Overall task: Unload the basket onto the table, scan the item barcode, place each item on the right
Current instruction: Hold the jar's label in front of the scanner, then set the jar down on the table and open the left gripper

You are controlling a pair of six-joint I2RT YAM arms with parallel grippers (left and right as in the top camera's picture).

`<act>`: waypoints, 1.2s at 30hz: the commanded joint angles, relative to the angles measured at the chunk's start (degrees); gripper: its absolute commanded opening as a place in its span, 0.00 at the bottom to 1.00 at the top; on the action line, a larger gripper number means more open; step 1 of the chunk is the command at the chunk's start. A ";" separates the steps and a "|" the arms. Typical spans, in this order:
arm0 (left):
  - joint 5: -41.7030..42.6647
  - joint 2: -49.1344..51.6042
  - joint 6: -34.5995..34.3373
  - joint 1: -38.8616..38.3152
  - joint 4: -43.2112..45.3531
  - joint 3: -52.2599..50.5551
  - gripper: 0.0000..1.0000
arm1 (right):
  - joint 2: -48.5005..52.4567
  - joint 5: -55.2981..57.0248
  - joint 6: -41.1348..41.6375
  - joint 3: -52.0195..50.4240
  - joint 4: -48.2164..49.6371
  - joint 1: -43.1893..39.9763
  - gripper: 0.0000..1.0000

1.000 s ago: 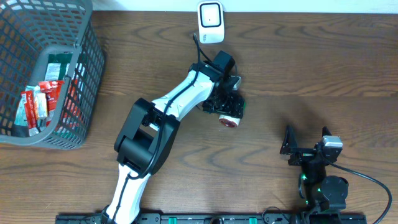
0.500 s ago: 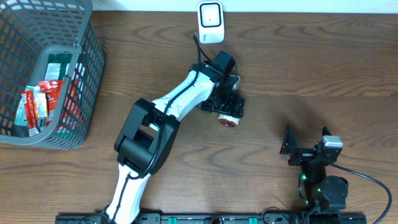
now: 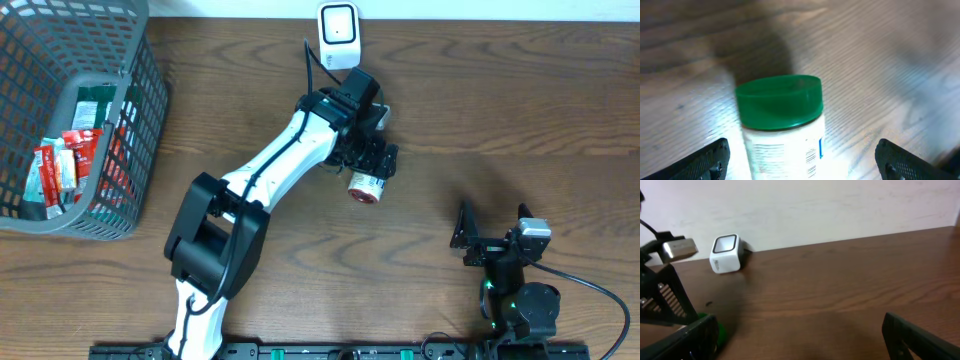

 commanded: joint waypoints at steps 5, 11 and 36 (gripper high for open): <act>-10.43 -4.42 0.07 0.20 -2.27 1.38 0.93 | -0.24 -0.07 -0.66 -0.07 -0.22 -0.39 0.99; -22.62 -12.79 -1.29 1.16 -9.92 1.40 0.92 | -0.24 -0.07 -0.66 -0.07 -0.22 -0.39 0.99; -44.50 -54.31 -4.79 13.88 -27.08 1.38 0.93 | -0.24 -0.07 -0.66 -0.04 -0.22 -0.39 0.99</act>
